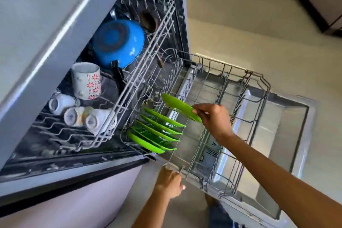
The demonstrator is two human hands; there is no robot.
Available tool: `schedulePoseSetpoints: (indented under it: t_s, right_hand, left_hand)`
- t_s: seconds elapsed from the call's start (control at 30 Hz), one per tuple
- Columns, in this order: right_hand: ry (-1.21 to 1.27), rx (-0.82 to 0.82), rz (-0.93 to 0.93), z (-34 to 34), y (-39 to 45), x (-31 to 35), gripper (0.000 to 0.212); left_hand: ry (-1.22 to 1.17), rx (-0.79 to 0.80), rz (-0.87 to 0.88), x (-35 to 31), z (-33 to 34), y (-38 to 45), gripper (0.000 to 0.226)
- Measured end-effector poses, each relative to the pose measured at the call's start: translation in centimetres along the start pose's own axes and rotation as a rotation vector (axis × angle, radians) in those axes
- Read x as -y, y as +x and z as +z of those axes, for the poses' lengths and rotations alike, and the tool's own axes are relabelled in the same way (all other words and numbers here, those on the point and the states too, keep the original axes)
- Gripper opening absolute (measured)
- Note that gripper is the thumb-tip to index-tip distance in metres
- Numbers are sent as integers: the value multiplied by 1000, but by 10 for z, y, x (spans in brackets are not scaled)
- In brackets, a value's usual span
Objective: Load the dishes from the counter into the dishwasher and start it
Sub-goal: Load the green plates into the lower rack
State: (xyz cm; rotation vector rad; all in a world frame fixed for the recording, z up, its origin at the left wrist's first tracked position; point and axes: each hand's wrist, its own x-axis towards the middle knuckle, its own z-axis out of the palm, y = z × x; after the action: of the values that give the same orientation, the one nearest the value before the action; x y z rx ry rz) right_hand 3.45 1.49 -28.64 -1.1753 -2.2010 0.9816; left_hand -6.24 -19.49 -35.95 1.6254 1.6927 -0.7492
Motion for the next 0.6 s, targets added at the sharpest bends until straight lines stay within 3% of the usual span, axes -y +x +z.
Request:
schedulePoseSetpoints:
  t_s: [0.33,0.6]
  right_hand:
    - [4,350,51,63,72,-11,16]
    - [-55,357,72,100,89,-12,18]
  left_hand:
    - [-45,166,59,10,5,4,63]
    - [-109,234,63,11,4,3,66]
